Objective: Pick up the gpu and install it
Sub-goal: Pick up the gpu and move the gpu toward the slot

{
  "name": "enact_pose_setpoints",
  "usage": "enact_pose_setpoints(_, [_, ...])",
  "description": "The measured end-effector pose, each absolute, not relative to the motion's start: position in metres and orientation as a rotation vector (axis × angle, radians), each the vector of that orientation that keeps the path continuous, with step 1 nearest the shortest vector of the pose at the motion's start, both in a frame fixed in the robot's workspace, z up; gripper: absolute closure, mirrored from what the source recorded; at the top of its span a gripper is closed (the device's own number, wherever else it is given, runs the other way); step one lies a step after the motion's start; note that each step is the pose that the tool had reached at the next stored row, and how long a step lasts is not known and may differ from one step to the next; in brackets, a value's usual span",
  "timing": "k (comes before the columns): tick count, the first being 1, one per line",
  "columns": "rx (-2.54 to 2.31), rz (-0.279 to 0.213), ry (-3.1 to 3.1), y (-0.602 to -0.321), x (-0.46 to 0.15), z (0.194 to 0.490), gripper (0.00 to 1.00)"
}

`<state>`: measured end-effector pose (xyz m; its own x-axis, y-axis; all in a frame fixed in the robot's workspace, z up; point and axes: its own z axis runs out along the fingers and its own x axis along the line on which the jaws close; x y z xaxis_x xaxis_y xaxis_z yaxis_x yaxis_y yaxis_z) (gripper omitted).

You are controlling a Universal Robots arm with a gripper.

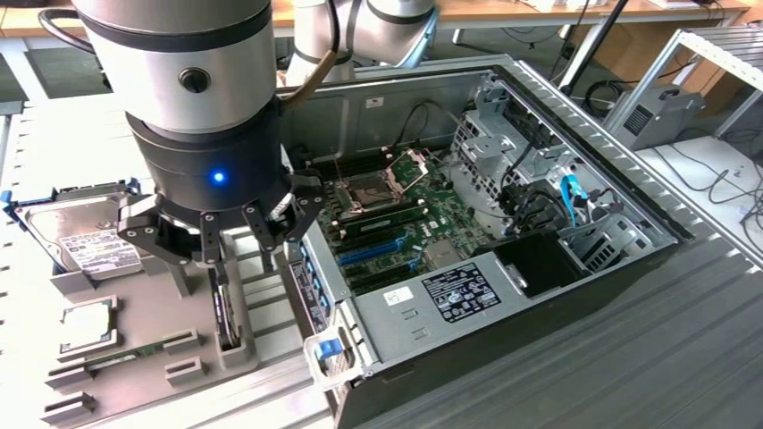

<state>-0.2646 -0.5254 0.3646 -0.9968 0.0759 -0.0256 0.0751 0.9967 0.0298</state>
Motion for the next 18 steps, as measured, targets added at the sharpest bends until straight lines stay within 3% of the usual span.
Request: enact_pose_setpoints(18, [0.118,0.042,3.112,-0.5254,-0.2646,0.3594,0.58])
